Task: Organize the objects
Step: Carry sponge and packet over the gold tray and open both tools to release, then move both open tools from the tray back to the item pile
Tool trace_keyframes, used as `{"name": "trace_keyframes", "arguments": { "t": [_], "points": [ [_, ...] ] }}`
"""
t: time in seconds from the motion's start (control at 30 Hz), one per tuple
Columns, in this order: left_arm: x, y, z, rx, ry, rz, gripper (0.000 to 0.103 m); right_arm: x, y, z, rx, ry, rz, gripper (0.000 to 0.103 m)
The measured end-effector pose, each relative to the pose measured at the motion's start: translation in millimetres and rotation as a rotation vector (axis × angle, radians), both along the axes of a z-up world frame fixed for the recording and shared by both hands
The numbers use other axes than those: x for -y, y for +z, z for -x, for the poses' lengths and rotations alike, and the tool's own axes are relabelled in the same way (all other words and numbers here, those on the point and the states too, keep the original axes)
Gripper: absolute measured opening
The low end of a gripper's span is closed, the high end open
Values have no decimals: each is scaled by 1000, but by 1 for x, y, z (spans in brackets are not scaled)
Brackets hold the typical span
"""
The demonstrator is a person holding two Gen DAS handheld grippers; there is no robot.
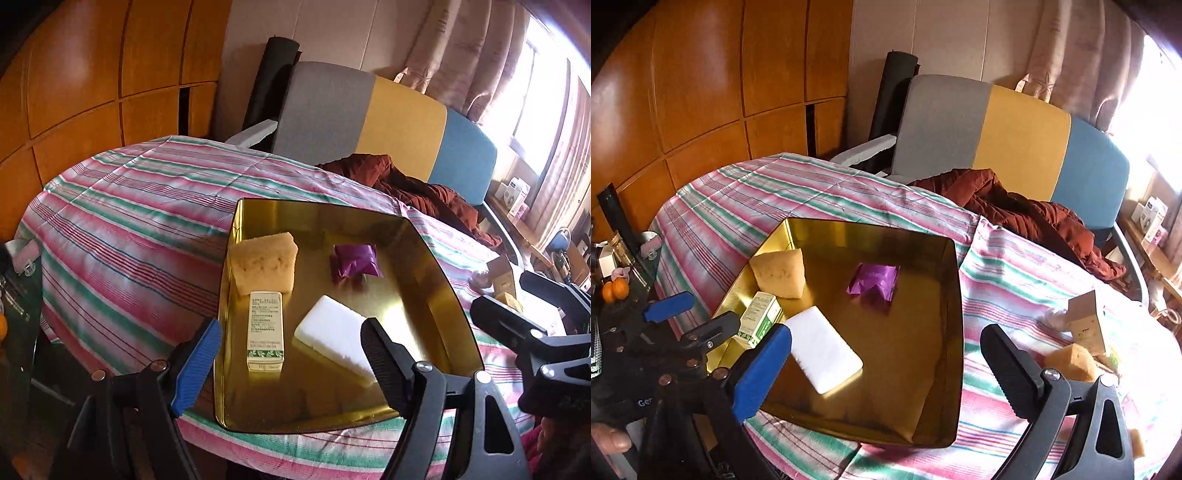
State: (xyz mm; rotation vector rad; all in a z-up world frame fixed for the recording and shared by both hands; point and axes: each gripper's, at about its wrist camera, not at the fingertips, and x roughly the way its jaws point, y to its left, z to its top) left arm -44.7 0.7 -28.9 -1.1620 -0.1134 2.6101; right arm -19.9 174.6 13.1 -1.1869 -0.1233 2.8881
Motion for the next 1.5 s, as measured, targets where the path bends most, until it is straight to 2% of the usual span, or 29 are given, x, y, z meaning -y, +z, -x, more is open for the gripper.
{"name": "trace_keyframes", "arguments": {
  "t": [0.57, 1.07, 1.3, 1.5],
  "points": [
    [-18, 11, -14, -20, -40, 16, 79, -8, -1, -17, -19, -32, -16, 103],
    [-48, 15, -21, -23, -110, 47, 79, -34, -3, -29, -25, -90, -17, 103],
    [-69, 18, -24, -40, -161, 92, 79, -54, -10, -34, -8, -127, -8, 103],
    [-97, 21, -27, -60, -219, 155, 79, -92, -26, -42, 33, -207, 0, 103]
  ]
}}
